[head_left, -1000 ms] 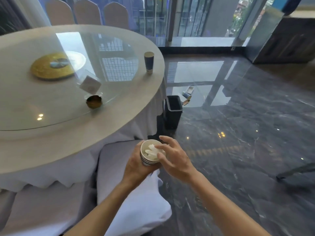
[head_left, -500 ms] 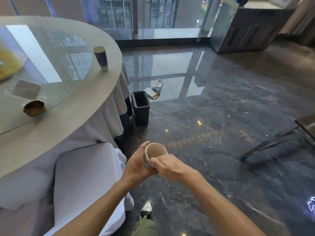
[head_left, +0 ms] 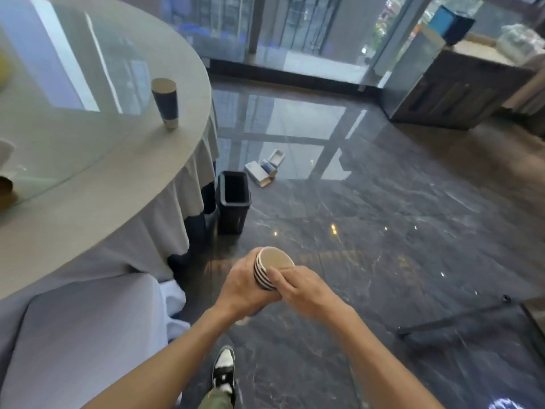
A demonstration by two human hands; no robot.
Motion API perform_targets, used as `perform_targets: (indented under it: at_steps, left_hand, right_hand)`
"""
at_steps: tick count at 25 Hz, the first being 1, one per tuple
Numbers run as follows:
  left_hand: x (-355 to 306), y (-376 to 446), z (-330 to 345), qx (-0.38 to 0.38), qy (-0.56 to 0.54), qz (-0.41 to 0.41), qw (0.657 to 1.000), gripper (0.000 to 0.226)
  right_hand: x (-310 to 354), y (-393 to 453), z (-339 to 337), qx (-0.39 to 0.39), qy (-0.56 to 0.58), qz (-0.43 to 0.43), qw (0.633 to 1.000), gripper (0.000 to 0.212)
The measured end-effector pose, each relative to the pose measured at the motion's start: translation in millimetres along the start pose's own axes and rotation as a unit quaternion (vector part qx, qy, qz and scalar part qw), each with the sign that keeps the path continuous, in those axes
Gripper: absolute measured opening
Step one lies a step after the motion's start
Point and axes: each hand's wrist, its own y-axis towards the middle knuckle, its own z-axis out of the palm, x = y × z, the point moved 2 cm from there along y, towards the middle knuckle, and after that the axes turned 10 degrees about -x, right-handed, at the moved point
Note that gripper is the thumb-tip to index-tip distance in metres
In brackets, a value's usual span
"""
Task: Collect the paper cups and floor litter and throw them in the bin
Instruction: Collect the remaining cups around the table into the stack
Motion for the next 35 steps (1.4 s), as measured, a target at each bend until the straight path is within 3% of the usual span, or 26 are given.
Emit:
perform_targets:
  at_steps: [3,5,7,9,12,19,22,26,28,33,35]
  left_hand:
    - [-12.8,53.2,-5.2,-0.003,-0.005,-0.012,1.000,0.079]
    - [-20.3,76.3,-10.2,-0.006,-0.024,-0.009,1.000,0.073]
    - [-22.8,101.4,-15.8,-0.016,-0.033,-0.029,0.999,0.071]
    - [-23.1,127.4,-19.9,-0.042,-0.055,-0.051,0.996,0.068]
    - [-24.5,163.6,-24.4,-0.093,-0.063,-0.076,0.991,0.066]
    - [-52.4,254.0,-37.1,-0.156,-0.028,-0.132,0.978,0.101]
    - [-53.5,271.5,-43.7,-0.191,0.007,-0.154,0.970,0.090]
    - [-43.5,286.9,-62.5,-0.280,0.025,-0.167,0.945,0.074]
    - [-29.8,298.8,-78.6,-0.315,0.015,-0.165,0.934,0.078]
    - [14.0,345.2,-143.8,-0.403,-0.013,-0.152,0.903,0.075]
    - [33.0,369.0,-175.6,-0.414,-0.043,-0.147,0.897,0.081]
  right_hand:
    - [-6.6,64.0,-25.7,0.056,0.074,0.112,0.989,0.084]
    - [-8.2,93.5,-34.8,0.085,0.139,0.129,0.978,0.089]
    - [-5.6,121.5,-48.6,0.077,0.178,0.086,0.977,0.075]
    - [-5.0,149.0,-63.9,0.013,0.182,0.018,0.983,0.060]
    - [-3.9,190.5,-82.2,-0.031,0.176,-0.068,0.982,0.061]
    - [-0.8,308.6,-120.2,0.147,0.192,-0.051,0.969,0.059]
    - [20.5,345.9,-128.8,0.247,0.144,-0.100,0.953,0.052]
    - [50.5,389.1,-109.3,0.334,0.044,-0.115,0.935,0.088]
    - [72.7,409.1,-98.1,0.325,0.010,-0.174,0.930,0.083]
    - [130.6,475.1,-69.0,0.217,0.013,-0.305,0.927,0.066]
    - [158.9,510.2,-67.2,0.138,0.014,-0.385,0.913,0.057]
